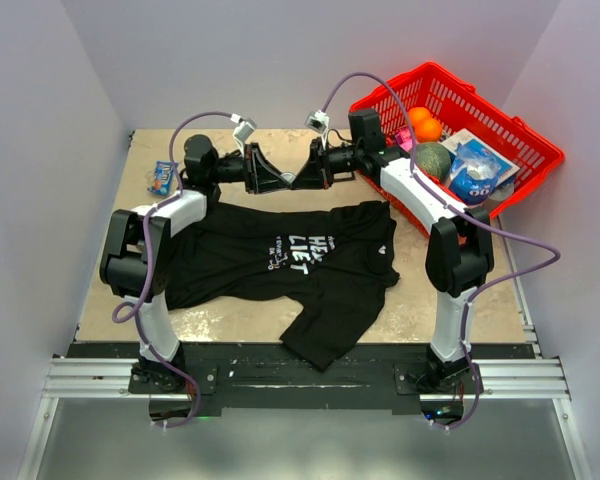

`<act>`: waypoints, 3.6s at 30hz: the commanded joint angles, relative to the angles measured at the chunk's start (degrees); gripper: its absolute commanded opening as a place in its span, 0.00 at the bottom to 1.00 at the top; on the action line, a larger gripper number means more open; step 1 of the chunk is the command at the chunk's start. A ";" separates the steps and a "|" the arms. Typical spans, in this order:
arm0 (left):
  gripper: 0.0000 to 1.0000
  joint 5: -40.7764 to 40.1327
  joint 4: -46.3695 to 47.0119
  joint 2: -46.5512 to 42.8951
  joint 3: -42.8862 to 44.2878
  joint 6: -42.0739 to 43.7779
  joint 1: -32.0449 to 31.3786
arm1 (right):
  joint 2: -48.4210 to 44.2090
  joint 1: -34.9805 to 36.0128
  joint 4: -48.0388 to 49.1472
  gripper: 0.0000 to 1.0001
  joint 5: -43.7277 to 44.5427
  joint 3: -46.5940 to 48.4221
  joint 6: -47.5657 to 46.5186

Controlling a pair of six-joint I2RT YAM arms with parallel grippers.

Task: Remove the brooch from the garment

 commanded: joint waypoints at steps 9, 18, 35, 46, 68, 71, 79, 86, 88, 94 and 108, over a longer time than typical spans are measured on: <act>0.28 -0.90 9.10 -0.78 -0.82 -4.24 1.29 | -2.31 0.59 -0.30 0.00 -1.86 0.71 -0.20; 0.16 -0.02 4.29 -1.48 -0.82 1.11 1.20 | -2.40 0.77 -0.30 0.00 -1.77 0.63 -0.38; 0.02 -0.55 -6.81 -3.33 -1.53 10.44 1.20 | -2.57 0.95 0.14 0.00 -1.95 0.63 -0.38; 0.08 1.65 -0.57 -3.68 -3.54 5.26 1.99 | -2.66 0.95 0.32 0.00 -2.12 0.36 -0.20; 0.17 10.52 16.93 -6.84 -7.06 -8.64 2.34 | -0.99 0.59 -2.05 0.00 -6.60 3.70 -2.67; 0.19 10.70 17.01 -7.80 -8.47 -8.46 2.34 | -0.73 0.60 -2.40 0.00 -6.78 3.96 -2.40; 0.13 5.88 4.83 -8.42 -8.12 -0.04 2.34 | -0.99 1.30 -3.89 0.00 -5.90 4.49 -4.50; 0.13 0.60 -11.81 -8.07 -3.20 12.36 1.38 | -1.52 1.91 -5.22 0.00 -3.62 4.67 -6.53; 0.13 -0.19 -12.43 -8.07 -3.11 12.72 1.29 | -1.61 2.00 -5.48 0.00 -3.27 4.76 -6.97; 0.17 1.47 -12.43 -7.98 -3.64 13.07 0.94 | -1.17 2.09 -5.13 0.00 -3.00 4.84 -6.53; 0.65 5.70 -20.03 -12.19 -3.38 25.64 5.06 | -0.81 1.56 -2.67 0.00 -2.30 4.05 -3.89</act>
